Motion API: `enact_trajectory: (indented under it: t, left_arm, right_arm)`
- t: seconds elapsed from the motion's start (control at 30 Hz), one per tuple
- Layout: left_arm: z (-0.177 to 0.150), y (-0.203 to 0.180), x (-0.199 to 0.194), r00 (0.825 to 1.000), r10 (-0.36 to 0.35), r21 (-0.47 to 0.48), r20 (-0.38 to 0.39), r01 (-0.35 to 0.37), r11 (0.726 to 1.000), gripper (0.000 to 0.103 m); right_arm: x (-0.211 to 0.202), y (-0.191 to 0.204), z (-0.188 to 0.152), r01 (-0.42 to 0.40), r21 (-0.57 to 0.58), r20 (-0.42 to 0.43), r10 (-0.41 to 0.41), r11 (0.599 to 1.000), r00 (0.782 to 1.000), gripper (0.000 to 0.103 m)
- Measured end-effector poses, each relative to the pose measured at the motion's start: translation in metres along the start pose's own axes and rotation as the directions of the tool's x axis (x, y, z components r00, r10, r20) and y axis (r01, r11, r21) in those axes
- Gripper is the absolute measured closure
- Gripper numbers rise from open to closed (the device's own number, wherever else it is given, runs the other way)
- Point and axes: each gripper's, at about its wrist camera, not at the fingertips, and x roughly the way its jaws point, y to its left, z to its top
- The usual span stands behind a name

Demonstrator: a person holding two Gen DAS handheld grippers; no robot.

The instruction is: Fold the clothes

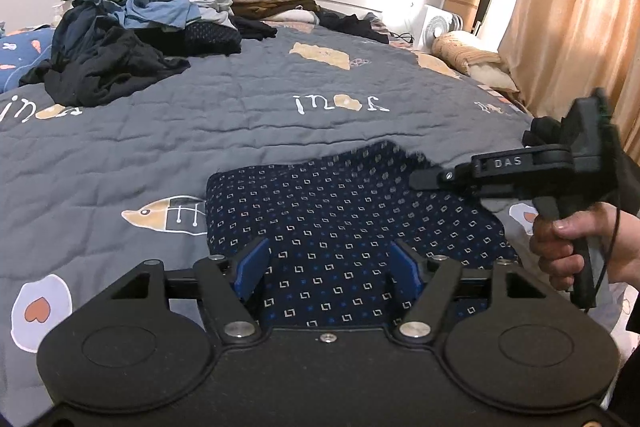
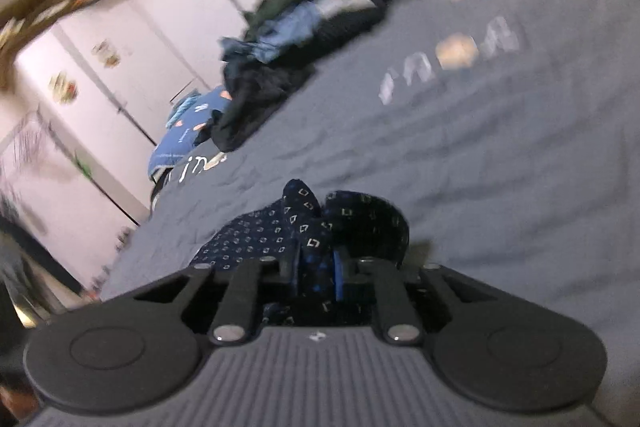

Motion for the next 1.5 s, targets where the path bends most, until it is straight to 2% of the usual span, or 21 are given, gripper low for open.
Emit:
enact_trajectory:
  t: [0.07, 0.17, 0.23, 0.33, 0.4, 0.47, 0.5, 0.57, 0.7, 0.8, 0.93, 1.07, 1.23, 1.33, 1.4, 1.43, 1.47, 1.5]
  left_arm:
    - [0.000, 0.000, -0.001, 1.000, 0.002, -0.001, 0.003, -0.002, 1.000, 0.037]
    - [-0.001, 0.001, -0.002, 1.000, 0.010, 0.002, 0.004, -0.010, 1.000, 0.037]
    - [-0.001, 0.000, -0.002, 1.000, 0.014, 0.007, 0.004, -0.014, 1.000, 0.037]
    - [-0.001, -0.002, -0.001, 1.000, 0.014, 0.016, 0.001, -0.014, 1.000, 0.036]
    - [-0.002, -0.004, -0.001, 1.000, 0.017, 0.030, 0.001, -0.017, 0.999, 0.035]
    - [-0.002, -0.004, -0.001, 1.000, 0.019, 0.040, 0.002, -0.019, 0.999, 0.034]
    - [-0.002, -0.004, -0.001, 1.000, 0.018, 0.040, 0.002, -0.018, 0.999, 0.034]
    - [-0.001, -0.002, -0.001, 1.000, 0.015, 0.031, 0.005, -0.015, 0.999, 0.034]
    - [0.001, 0.000, -0.002, 1.000, 0.016, 0.016, 0.010, -0.016, 1.000, 0.033]
    - [0.001, -0.001, -0.005, 1.000, 0.014, 0.013, 0.016, -0.015, 1.000, 0.032]
    - [0.002, -0.004, -0.008, 1.000, 0.007, 0.018, 0.028, -0.008, 1.000, 0.031]
    - [0.003, -0.008, -0.011, 0.999, 0.000, 0.019, 0.038, -0.001, 1.000, 0.031]
    - [0.005, -0.013, -0.013, 0.999, -0.008, 0.028, 0.048, 0.007, 1.000, 0.030]
    - [0.004, -0.016, -0.012, 0.999, -0.006, 0.035, 0.046, 0.005, 0.999, 0.029]
    - [0.003, -0.016, -0.010, 0.999, 0.000, 0.039, 0.042, -0.001, 0.999, 0.028]
    - [0.003, -0.015, -0.010, 0.999, 0.004, 0.040, 0.039, -0.005, 0.999, 0.027]
    - [0.003, -0.015, -0.009, 0.999, 0.008, 0.040, 0.036, -0.010, 0.999, 0.026]
    - [0.002, -0.015, -0.008, 0.999, 0.011, 0.041, 0.035, -0.013, 0.999, 0.026]
  right_arm:
    - [-0.006, 0.011, 0.002, 0.019, -0.100, 0.032, -0.016, 0.995, 0.999, 0.089]
    - [-0.014, 0.030, 0.000, 0.066, -0.287, 0.102, -0.039, 0.956, 0.994, 0.089]
    - [-0.012, 0.035, -0.002, 0.062, -0.338, 0.090, -0.033, 0.939, 0.995, 0.089]
    - [0.004, 0.025, -0.002, 0.139, -0.302, 0.005, -0.144, 0.943, 0.990, 0.085]
    - [0.008, 0.016, -0.004, 0.161, -0.288, -0.014, -0.173, 0.944, 0.985, 0.081]
    - [0.005, 0.014, 0.000, 0.188, -0.267, -0.007, -0.197, 0.945, 0.980, 0.067]
    - [0.002, 0.014, 0.002, 0.198, -0.256, -0.002, -0.206, 0.946, 0.979, 0.066]
    - [-0.007, 0.014, 0.006, 0.189, -0.219, 0.015, -0.190, 0.957, 0.982, 0.064]
    - [-0.024, -0.004, 0.018, 0.103, -0.016, 0.021, -0.103, 0.995, 0.994, 0.064]
    - [-0.035, -0.020, 0.017, 0.028, 0.154, 0.011, -0.030, 0.988, 0.999, 0.064]
    - [-0.042, -0.027, 0.008, -0.036, 0.245, -0.004, 0.038, 0.969, 0.999, 0.064]
    - [-0.042, -0.021, -0.004, 0.012, 0.229, -0.063, 0.003, 0.973, 0.998, 0.064]
    - [-0.038, -0.012, -0.014, -0.022, 0.223, -0.094, 0.044, 0.975, 0.995, 0.062]
    - [-0.031, -0.006, -0.019, -0.009, 0.206, -0.116, 0.033, 0.979, 0.993, 0.061]
    - [-0.027, -0.006, -0.022, -0.011, 0.219, -0.101, 0.034, 0.976, 0.994, 0.063]
    - [-0.026, -0.006, -0.023, -0.021, 0.233, -0.095, 0.045, 0.972, 0.995, 0.069]
    - [-0.028, -0.004, -0.024, -0.045, 0.221, -0.076, 0.063, 0.974, 0.995, 0.081]
    - [-0.029, -0.001, -0.025, -0.068, 0.205, -0.056, 0.081, 0.976, 0.995, 0.085]
